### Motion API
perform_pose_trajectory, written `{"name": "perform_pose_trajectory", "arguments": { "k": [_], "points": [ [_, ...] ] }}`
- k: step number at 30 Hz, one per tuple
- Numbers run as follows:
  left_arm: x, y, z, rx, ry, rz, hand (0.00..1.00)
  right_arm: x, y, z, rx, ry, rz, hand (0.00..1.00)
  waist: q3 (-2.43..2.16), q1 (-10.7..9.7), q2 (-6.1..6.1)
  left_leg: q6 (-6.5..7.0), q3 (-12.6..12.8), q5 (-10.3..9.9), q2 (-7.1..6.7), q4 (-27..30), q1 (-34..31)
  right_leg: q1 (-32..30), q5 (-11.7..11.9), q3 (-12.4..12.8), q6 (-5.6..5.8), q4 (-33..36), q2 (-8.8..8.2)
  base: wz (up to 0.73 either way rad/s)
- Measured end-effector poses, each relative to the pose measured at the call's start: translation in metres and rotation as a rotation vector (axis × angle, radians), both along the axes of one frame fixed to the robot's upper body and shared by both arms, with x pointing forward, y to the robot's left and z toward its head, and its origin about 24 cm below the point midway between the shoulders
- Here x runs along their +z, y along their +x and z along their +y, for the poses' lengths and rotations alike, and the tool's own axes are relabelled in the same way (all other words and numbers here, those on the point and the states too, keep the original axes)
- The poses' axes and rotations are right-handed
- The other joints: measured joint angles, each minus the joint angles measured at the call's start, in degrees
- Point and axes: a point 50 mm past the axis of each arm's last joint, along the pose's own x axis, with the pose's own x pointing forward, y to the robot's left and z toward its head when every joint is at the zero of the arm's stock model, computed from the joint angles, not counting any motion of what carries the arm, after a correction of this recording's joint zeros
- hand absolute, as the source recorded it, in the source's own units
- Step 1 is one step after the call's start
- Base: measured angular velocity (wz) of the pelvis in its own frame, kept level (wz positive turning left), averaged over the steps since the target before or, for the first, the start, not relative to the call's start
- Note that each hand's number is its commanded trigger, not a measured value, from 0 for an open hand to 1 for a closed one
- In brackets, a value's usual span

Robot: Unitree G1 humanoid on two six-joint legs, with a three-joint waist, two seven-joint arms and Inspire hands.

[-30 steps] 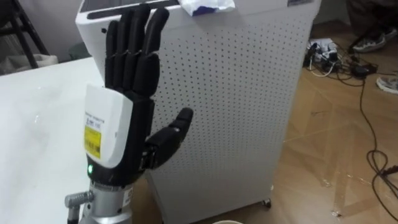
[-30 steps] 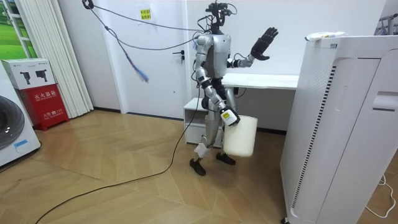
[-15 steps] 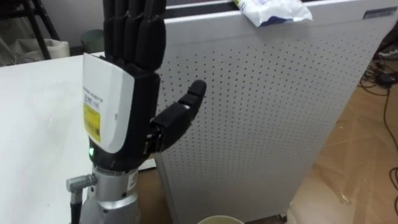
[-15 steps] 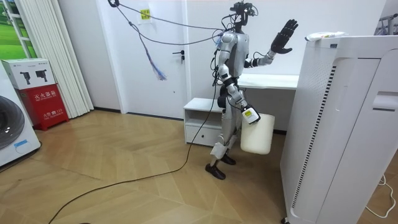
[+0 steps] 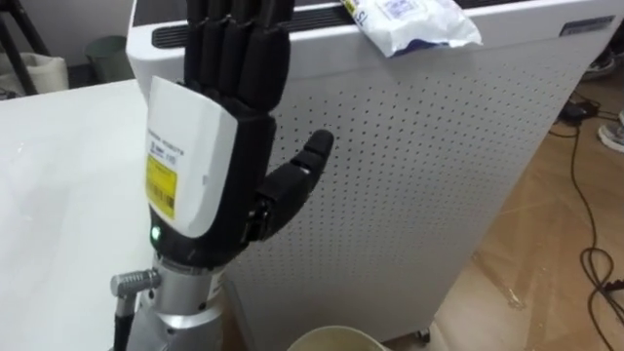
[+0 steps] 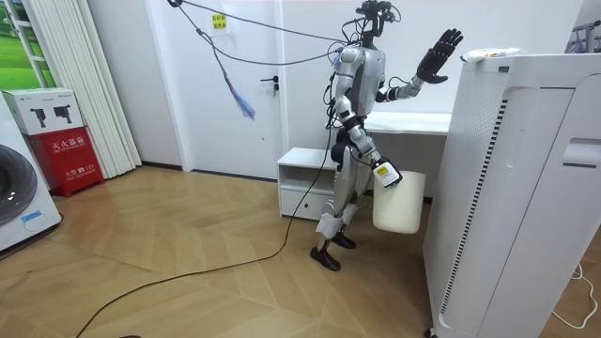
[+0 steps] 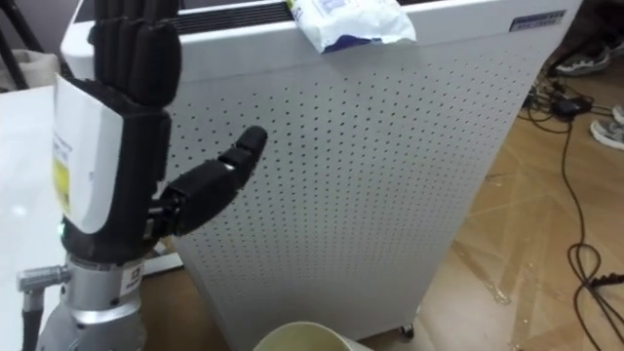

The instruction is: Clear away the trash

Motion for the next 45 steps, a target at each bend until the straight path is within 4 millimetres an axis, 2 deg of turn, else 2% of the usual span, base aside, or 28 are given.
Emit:
{"name": "perform_pose_trajectory", "arguments": {
  "k": [5, 12, 17, 22, 27, 32, 35, 45],
  "points": [
    [-0.001, -0.002, -0.006, -0.026, 0.032, 0.013, 0.00, 0.003, 0.007, 0.003, 0.051, -0.009, -0.013, 1.00, 0.00, -1.1, 0.01, -0.24, 0.4, 0.0, 0.65, -0.4, 1.0, 0.7, 0.4, 0.0, -0.64, -0.1, 0.79, -0.06],
    [-0.001, 0.000, -0.006, -0.033, 0.018, 0.035, 0.00, 0.010, 0.012, 0.002, 0.081, -0.020, -0.050, 1.00, -0.02, -2.8, 0.23, -0.59, 0.8, 0.0, 0.81, -0.6, 1.9, 1.7, 0.2, 0.2, -0.93, -0.9, 0.98, -0.06],
    [0.001, 0.002, -0.006, -0.022, 0.024, 0.033, 0.00, 0.010, 0.012, 0.002, 0.083, -0.021, -0.051, 1.00, -0.51, -3.8, 1.15, -0.91, 1.9, 0.2, 1.05, -1.3, 2.3, 1.5, 0.2, 0.5, -1.09, -1.0, 1.12, -0.05],
    [0.013, 0.006, -0.008, -0.015, 0.039, -0.025, 0.00, 0.011, 0.012, 0.005, 0.127, -0.037, -0.057, 1.00, -0.48, -3.9, 1.19, -1.13, 2.3, 0.4, 1.58, -2.3, 3.0, 1.5, 0.3, 1.7, -1.49, -1.0, 1.76, -0.08],
    [0.013, 0.008, -0.006, 0.004, 0.035, -0.019, 0.00, 0.013, 0.013, 0.004, 0.142, -0.042, -0.060, 1.00, -0.43, -3.8, 1.32, -1.42, 2.7, 0.5, 1.85, -2.3, 3.1, 1.5, 0.5, 1.8, -1.76, -1.0, 1.87, -0.02],
    [0.013, 0.009, -0.005, 0.022, 0.034, -0.009, 0.00, 0.011, 0.011, 0.004, 0.145, -0.041, -0.037, 1.00, -0.16, -3.9, 2.20, -1.43, 2.7, 0.5, 1.94, -2.4, 3.0, 1.4, 0.6, 1.7, -1.90, -0.9, 1.94, 0.00],
    [0.014, 0.010, -0.005, 0.025, 0.034, -0.009, 0.00, 0.010, 0.010, 0.004, 0.150, -0.036, -0.027, 1.00, -0.16, -3.9, 2.70, -1.44, 2.7, 0.5, 2.05, -3.1, 2.9, 0.8, 0.8, 1.8, -1.91, -0.6, 1.97, 0.00],
    [0.020, 0.014, -0.004, 0.047, 0.043, -0.025, 0.00, 0.004, 0.001, 0.004, 0.142, -0.034, 0.026, 1.00, -0.23, -3.9, 3.04, -1.58, 2.8, 0.7, 2.07, -3.1, 3.0, 0.8, 0.9, 1.9, -1.91, -0.6, 2.26, 0.00]
  ]
}}
